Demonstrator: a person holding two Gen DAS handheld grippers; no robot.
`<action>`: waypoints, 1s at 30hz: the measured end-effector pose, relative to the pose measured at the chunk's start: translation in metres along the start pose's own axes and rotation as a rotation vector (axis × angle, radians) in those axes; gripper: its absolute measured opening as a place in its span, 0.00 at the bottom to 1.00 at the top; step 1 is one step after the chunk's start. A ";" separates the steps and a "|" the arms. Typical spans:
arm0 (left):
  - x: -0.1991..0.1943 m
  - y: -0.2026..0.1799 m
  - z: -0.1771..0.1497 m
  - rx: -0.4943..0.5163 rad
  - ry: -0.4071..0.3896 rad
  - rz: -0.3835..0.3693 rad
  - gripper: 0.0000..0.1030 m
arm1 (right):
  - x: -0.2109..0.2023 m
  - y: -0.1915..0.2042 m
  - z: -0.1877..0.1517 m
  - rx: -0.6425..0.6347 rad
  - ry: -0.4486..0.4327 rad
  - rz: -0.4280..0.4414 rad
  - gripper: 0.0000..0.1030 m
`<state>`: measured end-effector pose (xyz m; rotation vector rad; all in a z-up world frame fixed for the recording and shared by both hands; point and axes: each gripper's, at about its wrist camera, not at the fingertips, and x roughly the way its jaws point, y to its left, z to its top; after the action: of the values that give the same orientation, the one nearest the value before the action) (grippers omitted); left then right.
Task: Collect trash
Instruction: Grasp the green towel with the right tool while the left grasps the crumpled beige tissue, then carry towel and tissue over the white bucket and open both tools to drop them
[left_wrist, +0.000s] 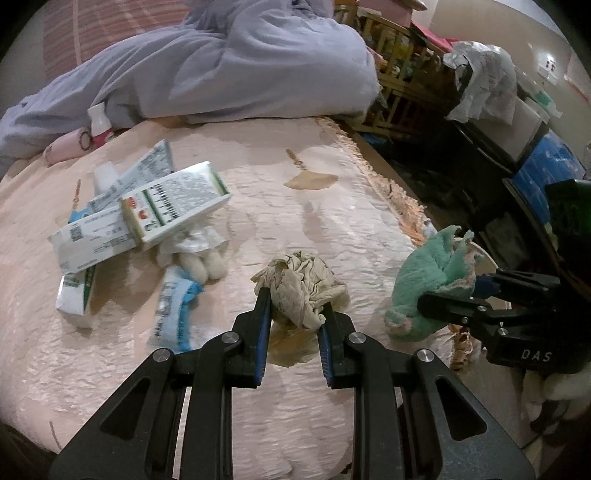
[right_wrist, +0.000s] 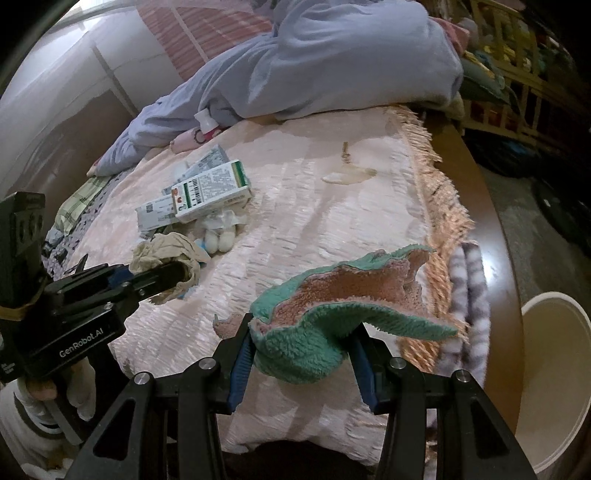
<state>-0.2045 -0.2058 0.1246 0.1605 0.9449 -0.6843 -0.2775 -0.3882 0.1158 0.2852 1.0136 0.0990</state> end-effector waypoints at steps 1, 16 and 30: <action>0.001 -0.004 0.000 0.006 0.001 -0.002 0.20 | -0.002 -0.004 -0.002 0.008 -0.001 -0.002 0.45; 0.024 -0.068 0.012 0.097 0.018 -0.076 0.20 | -0.034 -0.058 -0.019 0.087 -0.031 -0.097 0.45; 0.043 -0.144 0.028 0.185 0.039 -0.194 0.20 | -0.069 -0.122 -0.046 0.163 -0.025 -0.238 0.45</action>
<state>-0.2547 -0.3499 0.1301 0.2483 0.9420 -0.9509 -0.3584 -0.5108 0.1154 0.3113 1.0251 -0.2031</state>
